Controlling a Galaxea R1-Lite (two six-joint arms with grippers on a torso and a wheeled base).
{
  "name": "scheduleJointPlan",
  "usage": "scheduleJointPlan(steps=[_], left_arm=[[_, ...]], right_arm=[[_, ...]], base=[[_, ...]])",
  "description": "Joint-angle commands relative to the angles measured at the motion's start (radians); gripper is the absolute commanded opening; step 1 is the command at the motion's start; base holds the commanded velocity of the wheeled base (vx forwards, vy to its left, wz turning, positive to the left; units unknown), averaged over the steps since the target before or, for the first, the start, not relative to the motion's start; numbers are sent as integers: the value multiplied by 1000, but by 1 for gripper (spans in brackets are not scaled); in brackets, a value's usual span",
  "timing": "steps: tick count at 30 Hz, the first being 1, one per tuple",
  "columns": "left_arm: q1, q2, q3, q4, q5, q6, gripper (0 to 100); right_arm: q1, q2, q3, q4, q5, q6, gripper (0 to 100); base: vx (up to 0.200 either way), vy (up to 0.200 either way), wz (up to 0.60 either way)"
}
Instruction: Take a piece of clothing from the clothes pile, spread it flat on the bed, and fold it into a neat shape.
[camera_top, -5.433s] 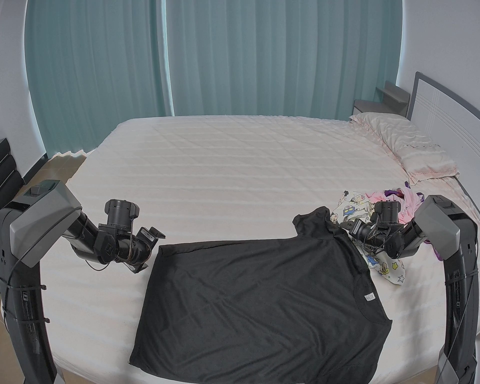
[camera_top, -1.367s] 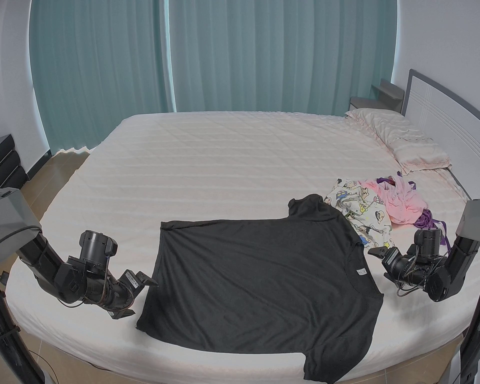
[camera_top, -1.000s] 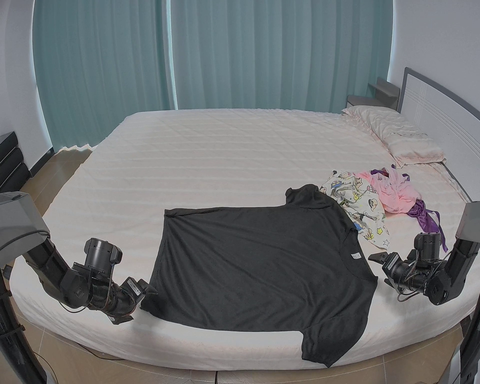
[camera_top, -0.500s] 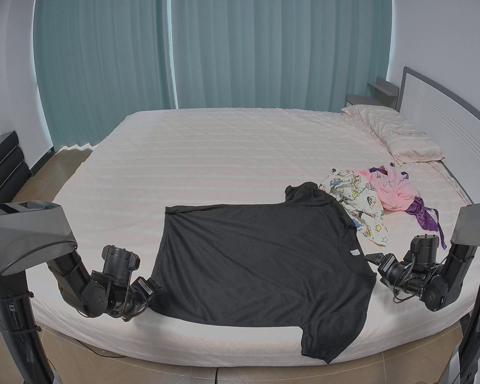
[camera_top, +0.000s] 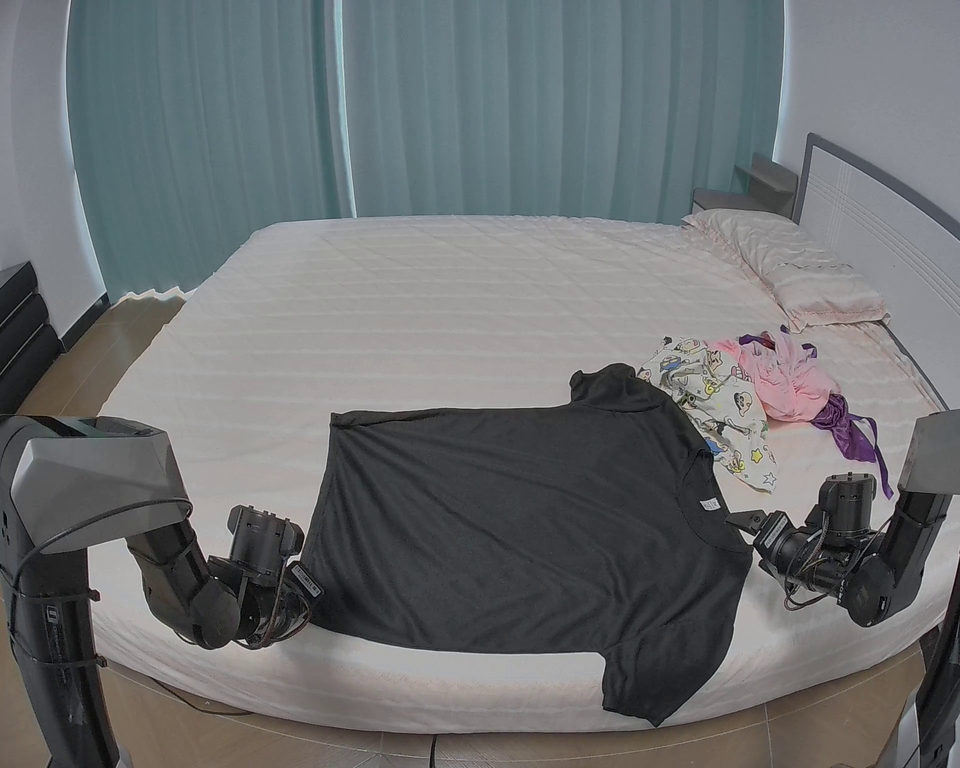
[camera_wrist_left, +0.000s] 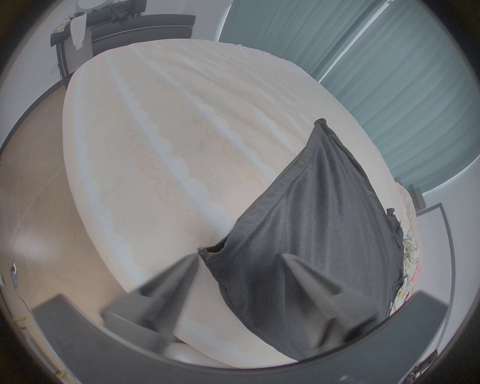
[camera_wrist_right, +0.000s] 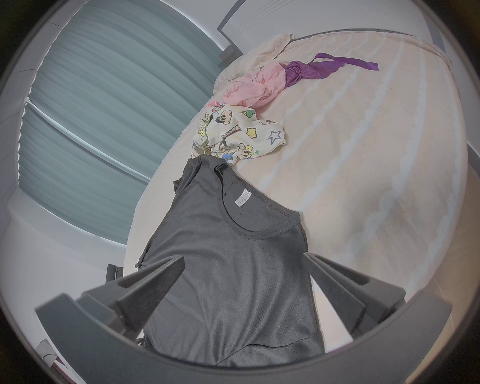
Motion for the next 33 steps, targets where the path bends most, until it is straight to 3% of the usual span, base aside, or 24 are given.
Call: scheduleJointPlan(steps=[1,9,13,19,33], left_arm=[[-2,20,2,3,7,1,0],[-1,5,48,7,12,23,0],[-1,-18,94,9,14,67,0],[-1,-45,145,9,23,103,0],[-1,-37,168,9,41,130,0]], right_arm=[[2,3,7,1,1,-1,100],[24,6,39,2,7,-29,100],[29,45,59,7,7,-167,100],[19,141,50,5,9,-288,100],[15,244,-101,18,39,-322,100]], base=[[0,0,0],[0,0,0],[0,0,0],[0,0,0],[0,0,0]])
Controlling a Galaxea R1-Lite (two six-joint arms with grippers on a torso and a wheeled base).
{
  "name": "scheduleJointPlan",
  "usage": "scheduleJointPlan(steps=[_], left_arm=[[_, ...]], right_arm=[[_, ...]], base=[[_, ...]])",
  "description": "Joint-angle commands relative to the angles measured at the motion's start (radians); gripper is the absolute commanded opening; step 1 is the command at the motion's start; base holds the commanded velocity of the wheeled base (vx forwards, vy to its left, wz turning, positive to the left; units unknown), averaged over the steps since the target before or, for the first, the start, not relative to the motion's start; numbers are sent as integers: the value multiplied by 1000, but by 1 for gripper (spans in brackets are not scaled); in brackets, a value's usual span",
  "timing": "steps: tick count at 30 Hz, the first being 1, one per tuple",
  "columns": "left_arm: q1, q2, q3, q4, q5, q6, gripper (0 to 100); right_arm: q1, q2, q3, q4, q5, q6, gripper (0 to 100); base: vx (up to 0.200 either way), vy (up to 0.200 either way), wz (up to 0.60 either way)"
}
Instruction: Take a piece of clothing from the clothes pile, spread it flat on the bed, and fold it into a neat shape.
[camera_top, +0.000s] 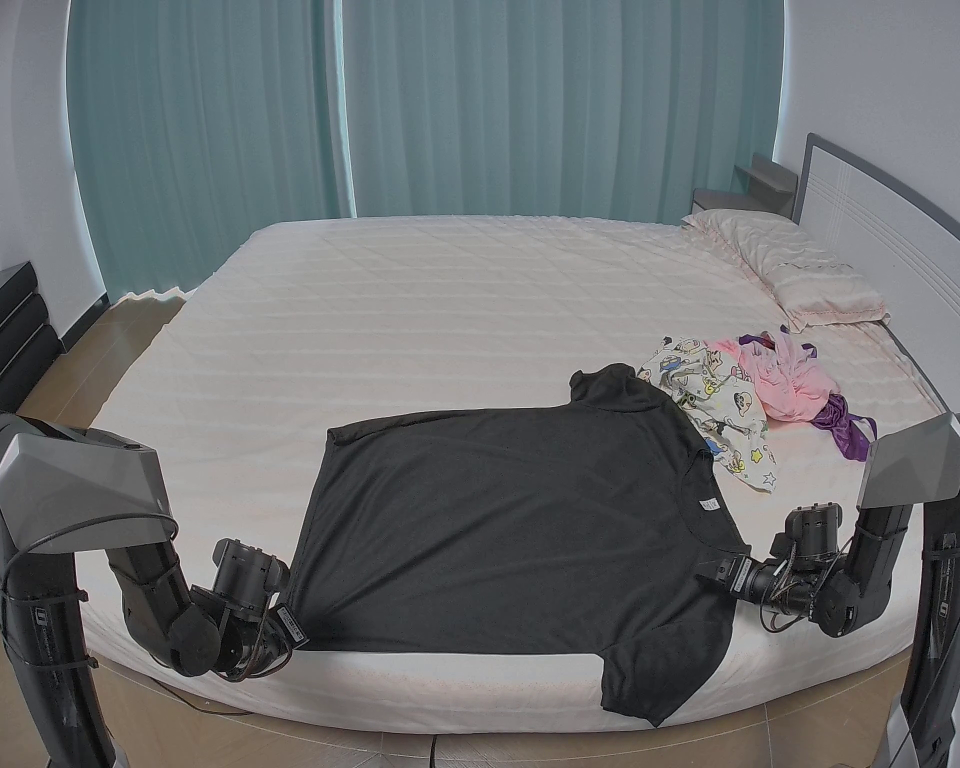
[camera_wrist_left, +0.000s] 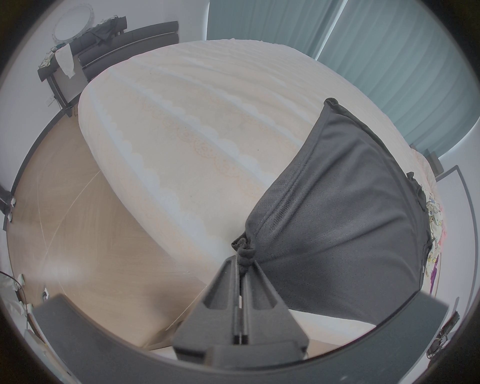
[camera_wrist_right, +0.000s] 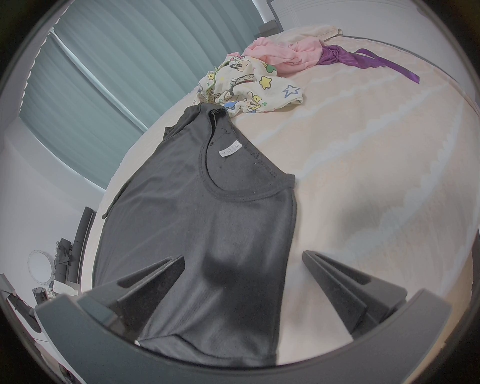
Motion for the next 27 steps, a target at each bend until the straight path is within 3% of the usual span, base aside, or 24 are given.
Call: scheduleJointPlan(steps=[1,2,13,20,27], left_arm=[[0,4,0,-2,0,0,0],[0,6,0,-2,0,0,0],[1,13,-8,-6,-1,-5,0],[1,44,-14,-11,-1,-9,0],[1,55,-19,-12,-1,-11,0]], right_arm=[[0,54,-57,3,4,0,100],[0,61,-69,3,4,0,0],[-24,93,-271,4,9,-2,0],[-27,95,-393,64,98,-6,0],[-27,115,-506,136,104,-65,0]], base=[[0,0,0],[0,0,0],[0,0,0],[0,0,0],[0,0,0]])
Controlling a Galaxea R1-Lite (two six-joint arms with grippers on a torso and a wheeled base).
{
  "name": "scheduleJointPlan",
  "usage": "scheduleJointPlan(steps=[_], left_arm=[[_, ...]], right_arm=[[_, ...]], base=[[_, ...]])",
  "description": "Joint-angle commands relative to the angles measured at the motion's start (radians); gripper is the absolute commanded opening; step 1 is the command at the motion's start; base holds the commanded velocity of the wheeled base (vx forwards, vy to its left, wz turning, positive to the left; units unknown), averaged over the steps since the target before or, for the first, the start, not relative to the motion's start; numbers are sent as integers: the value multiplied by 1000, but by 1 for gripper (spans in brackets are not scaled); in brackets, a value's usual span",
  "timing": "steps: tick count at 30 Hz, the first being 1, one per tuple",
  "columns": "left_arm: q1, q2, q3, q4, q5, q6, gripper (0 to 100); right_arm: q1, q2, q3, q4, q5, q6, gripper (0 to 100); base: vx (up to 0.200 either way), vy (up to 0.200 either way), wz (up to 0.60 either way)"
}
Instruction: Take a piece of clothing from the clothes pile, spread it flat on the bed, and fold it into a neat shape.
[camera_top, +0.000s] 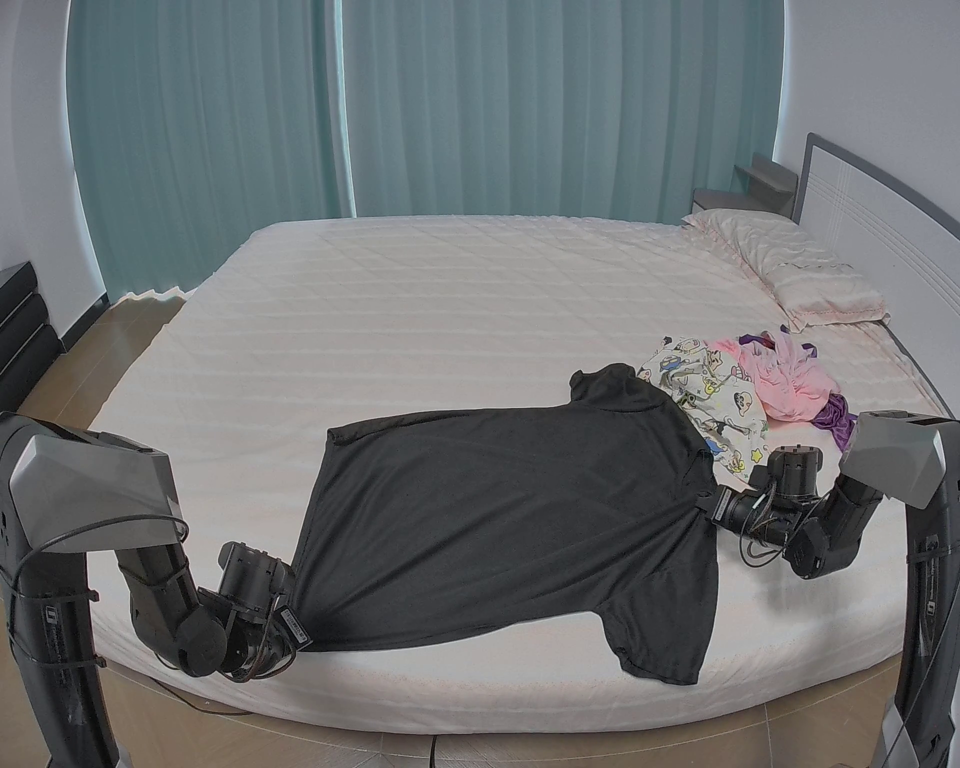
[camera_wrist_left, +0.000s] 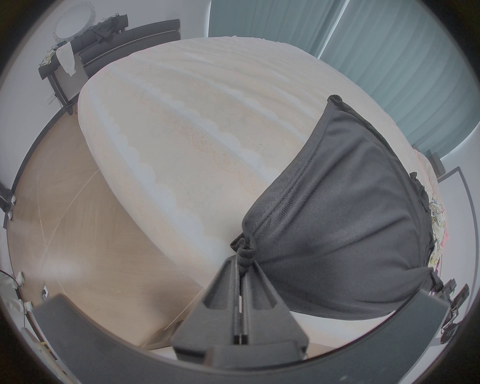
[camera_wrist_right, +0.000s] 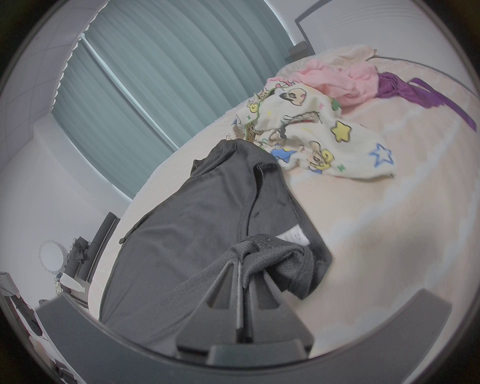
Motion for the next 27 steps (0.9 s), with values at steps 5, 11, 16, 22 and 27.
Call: scheduleJointPlan(steps=[5,11,16,22,27], left_arm=[[0,17,-9,0,1,-1,0],[0,17,-9,0,1,-2,0],[0,16,-9,0,-1,-2,0],[0,14,-9,0,-1,-4,0],[0,13,-9,0,-3,-4,0]], right_arm=[[4,46,-74,35,6,-34,100],[-38,-18,-4,25,12,-31,100],[-93,-127,105,21,52,-12,100],[-71,-222,403,-24,129,7,100],[-12,-198,593,-143,134,18,100]], base=[[0,0,0],[0,0,0],[0,0,0],[0,0,0],[0,0,0]])
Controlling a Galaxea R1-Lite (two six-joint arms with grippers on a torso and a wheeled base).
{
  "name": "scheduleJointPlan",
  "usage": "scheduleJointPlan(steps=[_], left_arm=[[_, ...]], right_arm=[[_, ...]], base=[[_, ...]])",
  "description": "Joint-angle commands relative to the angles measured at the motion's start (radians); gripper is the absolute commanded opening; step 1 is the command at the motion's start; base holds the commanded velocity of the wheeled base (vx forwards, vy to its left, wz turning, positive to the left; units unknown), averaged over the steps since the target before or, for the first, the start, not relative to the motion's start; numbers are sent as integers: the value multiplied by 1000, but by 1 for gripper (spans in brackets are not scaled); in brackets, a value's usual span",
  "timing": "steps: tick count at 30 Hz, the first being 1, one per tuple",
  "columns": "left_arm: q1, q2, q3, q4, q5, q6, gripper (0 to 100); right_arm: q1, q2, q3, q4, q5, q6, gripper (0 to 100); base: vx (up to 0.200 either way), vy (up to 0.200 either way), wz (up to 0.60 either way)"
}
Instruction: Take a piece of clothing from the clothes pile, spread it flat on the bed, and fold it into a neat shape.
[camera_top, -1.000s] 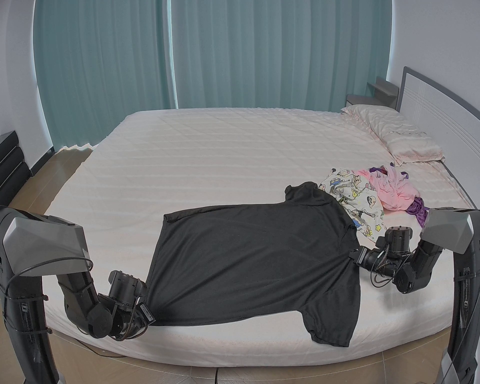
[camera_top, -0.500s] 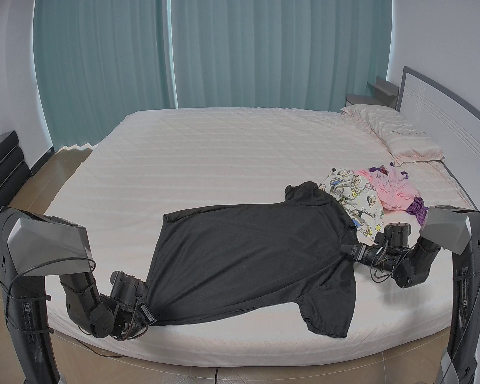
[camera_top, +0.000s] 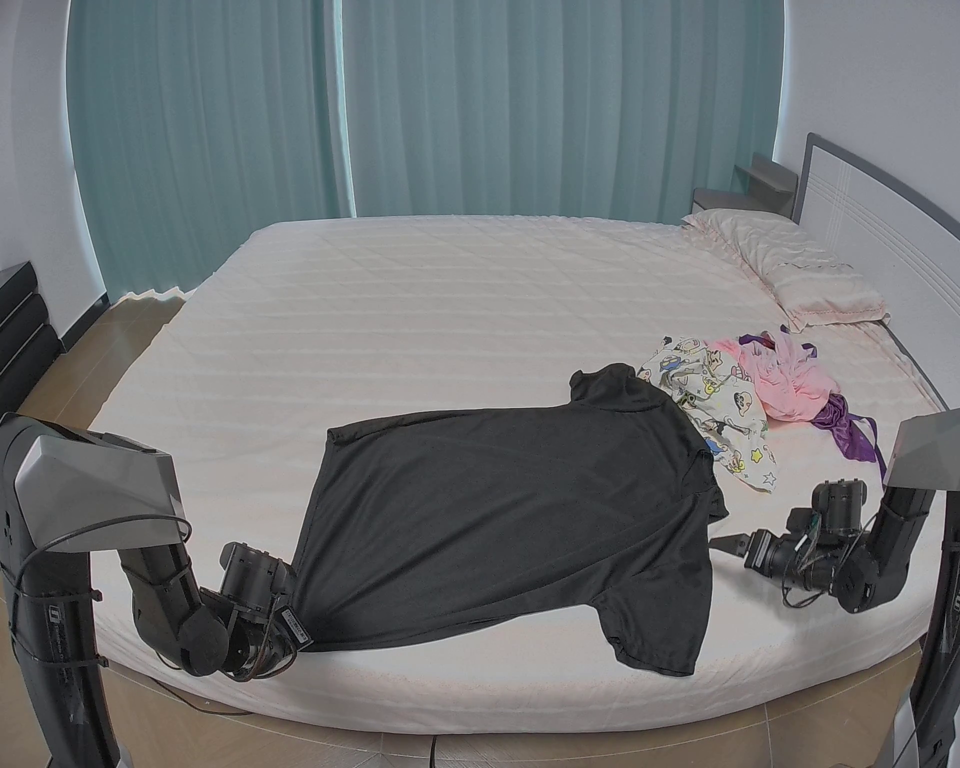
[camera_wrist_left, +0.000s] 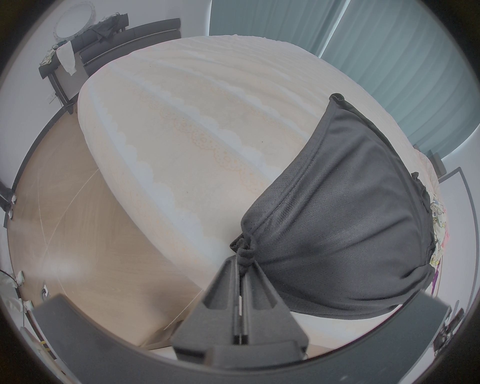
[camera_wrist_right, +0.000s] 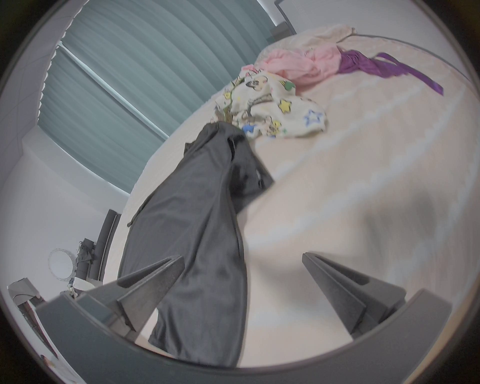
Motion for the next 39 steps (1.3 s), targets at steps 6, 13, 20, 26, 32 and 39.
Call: scheduleJointPlan(steps=[6,13,20,26,32,39], left_arm=[[0,-1,0,0,-2,-1,0],[0,-1,0,0,-2,-1,0],[0,-1,0,-2,-2,-1,0],[0,-1,0,0,-2,-1,0],[0,-1,-1,-2,-2,-1,0],[0,-1,-1,-2,-2,-1,0]], right_arm=[[172,-15,371,-255,21,109,100],[266,70,441,-371,-39,119,100],[307,111,472,-436,-90,116,100],[331,120,477,-437,-119,116,100],[364,133,451,-437,-145,119,0],[364,130,457,-437,-143,122,0]], base=[[0,0,0],[0,0,0],[0,0,0],[0,0,0],[0,0,0],[0,0,0]])
